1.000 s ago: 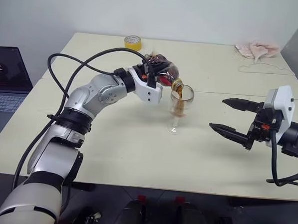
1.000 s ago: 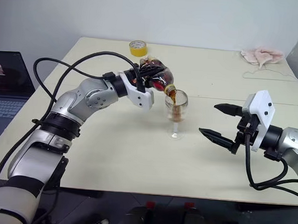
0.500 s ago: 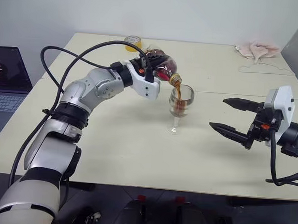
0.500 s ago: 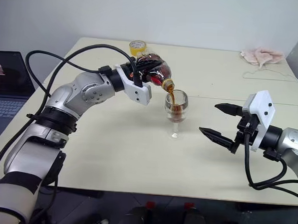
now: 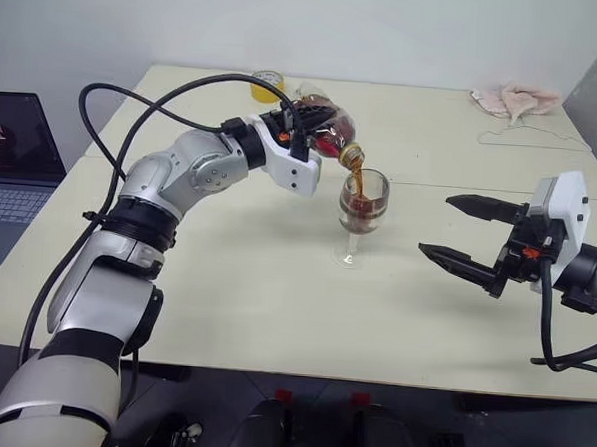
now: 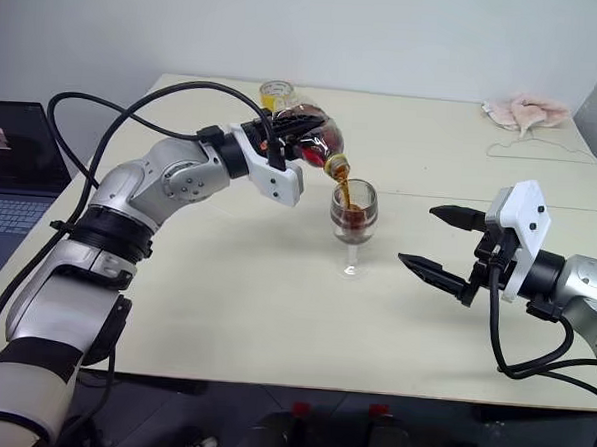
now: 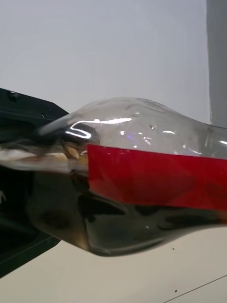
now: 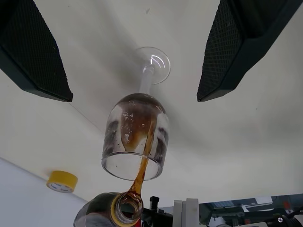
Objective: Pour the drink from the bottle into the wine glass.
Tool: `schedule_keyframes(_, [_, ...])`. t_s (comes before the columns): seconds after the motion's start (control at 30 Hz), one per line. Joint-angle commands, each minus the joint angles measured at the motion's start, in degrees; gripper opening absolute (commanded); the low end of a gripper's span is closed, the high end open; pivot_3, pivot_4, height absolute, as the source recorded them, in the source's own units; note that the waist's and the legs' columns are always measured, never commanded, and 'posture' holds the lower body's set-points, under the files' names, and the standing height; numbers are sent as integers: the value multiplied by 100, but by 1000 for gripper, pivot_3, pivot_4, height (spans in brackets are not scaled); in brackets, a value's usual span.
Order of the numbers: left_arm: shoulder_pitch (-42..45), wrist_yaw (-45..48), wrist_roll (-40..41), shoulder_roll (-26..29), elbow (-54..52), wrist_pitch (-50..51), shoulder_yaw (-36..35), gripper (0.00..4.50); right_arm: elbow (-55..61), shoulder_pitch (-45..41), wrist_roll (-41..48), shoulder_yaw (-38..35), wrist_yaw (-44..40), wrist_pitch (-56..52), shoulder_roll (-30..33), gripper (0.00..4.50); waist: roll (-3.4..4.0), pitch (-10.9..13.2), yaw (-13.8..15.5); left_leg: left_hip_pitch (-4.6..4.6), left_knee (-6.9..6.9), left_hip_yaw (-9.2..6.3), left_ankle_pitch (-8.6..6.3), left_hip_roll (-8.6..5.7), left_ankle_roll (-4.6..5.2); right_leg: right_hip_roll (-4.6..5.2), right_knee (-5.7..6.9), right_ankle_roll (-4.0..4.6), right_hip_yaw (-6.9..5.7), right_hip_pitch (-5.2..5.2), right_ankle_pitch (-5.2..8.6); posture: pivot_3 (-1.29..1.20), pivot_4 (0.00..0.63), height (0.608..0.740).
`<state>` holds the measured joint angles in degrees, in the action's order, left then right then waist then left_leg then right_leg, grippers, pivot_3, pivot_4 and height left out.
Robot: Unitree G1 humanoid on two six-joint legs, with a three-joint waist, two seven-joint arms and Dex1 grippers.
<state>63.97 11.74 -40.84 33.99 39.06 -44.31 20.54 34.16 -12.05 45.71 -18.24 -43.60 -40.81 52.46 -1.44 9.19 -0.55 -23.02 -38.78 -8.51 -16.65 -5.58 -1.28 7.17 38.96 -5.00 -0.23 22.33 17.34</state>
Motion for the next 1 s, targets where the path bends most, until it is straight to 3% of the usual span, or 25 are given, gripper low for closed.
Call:
schedule_keyframes(0.03, [238, -163, 46, 71, -42, -46, -67, 917, 194, 0, -23, -75, 23, 108, 9, 4500, 0, 0, -4, 0, 0, 0, 0, 0, 0, 0, 0, 0, 0, 0, 0, 0, 150, 740])
schedule_keyframes(0.57, [165, -86, 256, -25, -20, 18, -142, 917, 173, 1, -35, -60, 1, 119, 31, 4500, 0, 0, -20, -3, -2, -11, 0, -2, 0, 2, 1, 0, -13, -2, 0, 0, 150, 740])
schedule_keyframes(0.63, [115, -8, 469, -100, -17, 81, -225, 917, 176, 3, -43, -49, 0, 117, 33, 4500, 0, 0, -22, -3, -2, -13, 0, -2, 0, 2, 1, 0, -14, -3, 0, 0, 150, 740])
schedule_keyframes(0.8, [-107, 688, 1862, -602, -160, 680, -694, 917, 167, 14, -75, -20, -13, 117, 40, 4500, 1, -1, -34, -8, -9, -23, 0, -7, 0, 8, 1, 0, -23, -3, 0, 0, 150, 740])
schedule_keyframes(1.0, [-342, 1216, 2651, -838, -507, 1205, -898, 916, 165, 35, -104, -27, -35, 113, 45, 4500, 2, -1, -109, -10, -7, -32, 0, -7, 0, 8, 3, 0, -30, -3, 0, 0, 150, 740])
